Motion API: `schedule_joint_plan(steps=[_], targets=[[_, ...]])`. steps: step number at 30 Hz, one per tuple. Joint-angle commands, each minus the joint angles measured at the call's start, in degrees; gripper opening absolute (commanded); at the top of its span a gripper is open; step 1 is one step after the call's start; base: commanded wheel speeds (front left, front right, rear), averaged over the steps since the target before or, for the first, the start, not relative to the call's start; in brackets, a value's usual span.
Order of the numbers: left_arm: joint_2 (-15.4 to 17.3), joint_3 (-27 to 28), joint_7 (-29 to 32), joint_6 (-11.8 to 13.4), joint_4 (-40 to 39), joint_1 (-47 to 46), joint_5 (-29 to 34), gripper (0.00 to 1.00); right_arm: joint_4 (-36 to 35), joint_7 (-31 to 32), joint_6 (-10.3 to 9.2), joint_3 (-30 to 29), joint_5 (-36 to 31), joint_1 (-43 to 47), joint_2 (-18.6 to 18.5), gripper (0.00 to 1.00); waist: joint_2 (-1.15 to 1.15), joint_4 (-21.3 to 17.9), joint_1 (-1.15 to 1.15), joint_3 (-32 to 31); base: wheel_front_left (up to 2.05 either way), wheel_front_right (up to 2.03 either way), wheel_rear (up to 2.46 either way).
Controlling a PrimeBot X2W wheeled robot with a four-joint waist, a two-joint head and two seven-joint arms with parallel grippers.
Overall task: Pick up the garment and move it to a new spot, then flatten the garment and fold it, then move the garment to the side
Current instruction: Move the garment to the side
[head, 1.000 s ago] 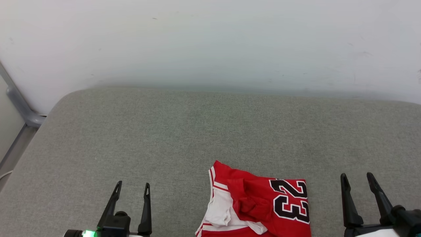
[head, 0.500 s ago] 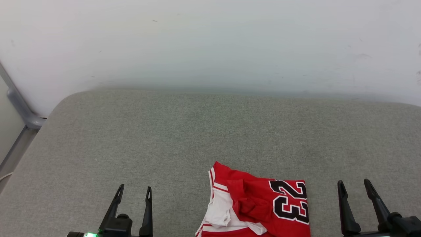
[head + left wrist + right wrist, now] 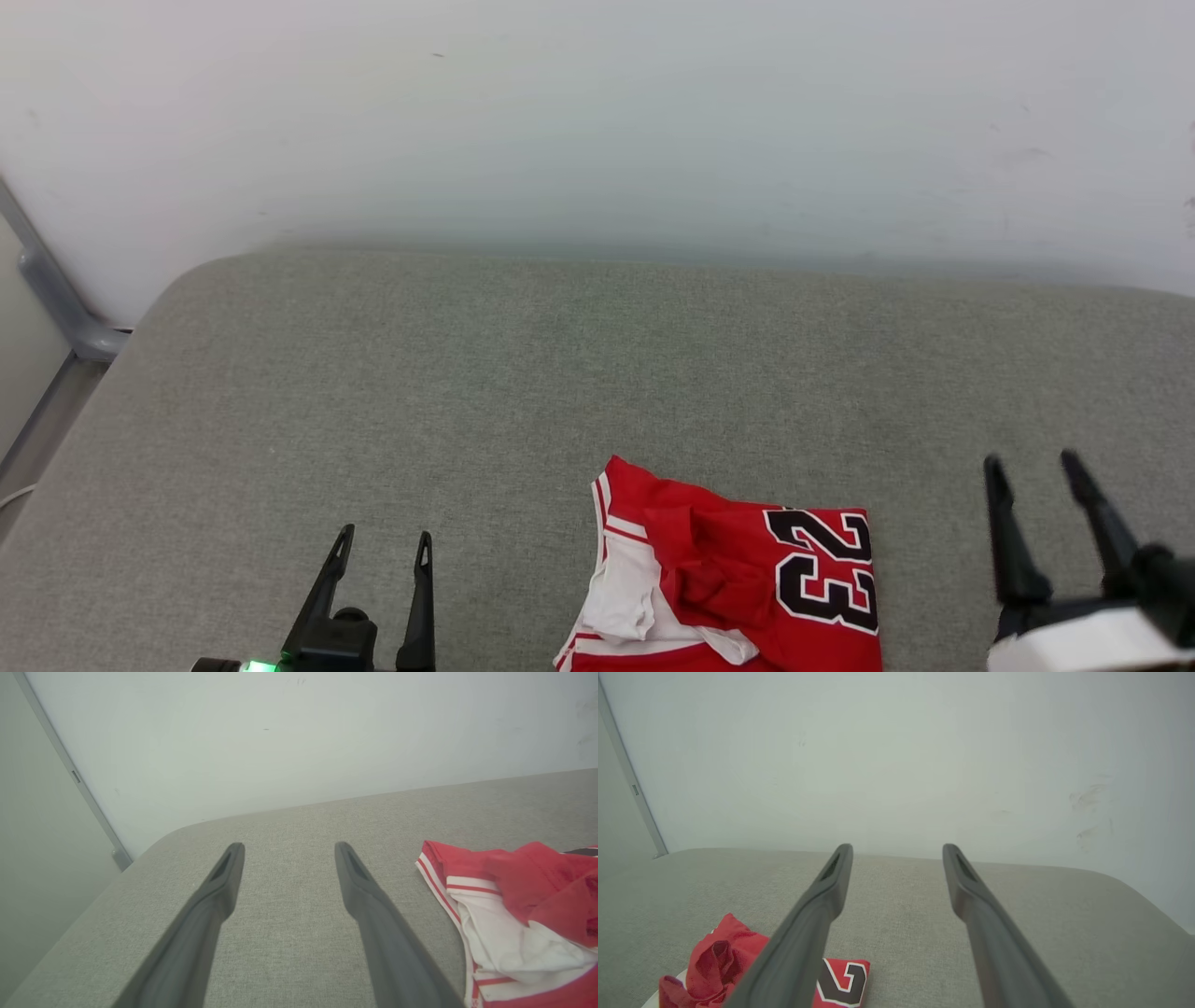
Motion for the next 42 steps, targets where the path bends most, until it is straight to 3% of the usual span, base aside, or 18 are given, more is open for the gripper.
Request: schedule_joint_plan(steps=[1, 9, 17, 22, 30, 35, 42], targets=[[-0.04, 0.1, -0.24, 0.01, 0.01, -0.14, -0.19, 1.0, -0.38, 0.24, -0.05, -0.08, 0.43, -1.29, -0.82, 1.0, 0.0, -0.05, 0.0, 0.1, 0.0, 0.0, 0.0], [-0.24, -0.12, -0.23, -0.1, 0.15, -1.32, -0.11, 1.0, -2.44, 8.64, -0.05, 3.26, 6.47, -13.12, -11.51, 1.0, 0.0, -0.06, 0.0, 1.31, 0.0, 0.0, 0.0], [-0.52, -0.37, -0.19, -0.2, 0.37, -1.69, -0.19, 1.0, -0.97, 23.87, -0.05, 10.69, 15.17, -22.12, -18.65, 1.0, 0.0, 0.37, 0.0, 2.18, 0.0, 0.0, 0.0], [-0.63, -0.55, -0.19, -0.52, 0.63, -2.17, -0.25, 1.0, 1.44, 34.14, -0.05, 15.06, 20.75, -22.5, -20.82, 1.0, 0.0, 1.04, 0.0, 2.48, 0.0, 0.0, 0.0], [-0.75, -0.6, -0.19, -0.61, 0.35, -2.88, -0.23, 1.0, 5.26, 44.66, -0.05, 17.96, 29.16, -18.87, -22.98, 1.0, 0.0, 2.06, 0.0, 4.29, 0.0, 0.0, 0.0], [-0.89, -0.72, -0.19, -0.71, 0.25, -3.9, 0.02, 1.0, 7.51, 47.32, -0.05, 20.13, 31.43, -17.61, -23.42, 1.0, 0.0, 2.44, 0.0, 6.2, 0.0, 0.0, 0.0], [-1.48, -1.34, -0.19, -1.17, 0.47, -6.35, 0.44, 1.0, 12.42, 47.13, -0.05, 23.19, 33.78, -17.27, -21.29, 1.0, 0.0, 3.57, 0.0, 9.6, 0.0, 0.0, 0.0]])
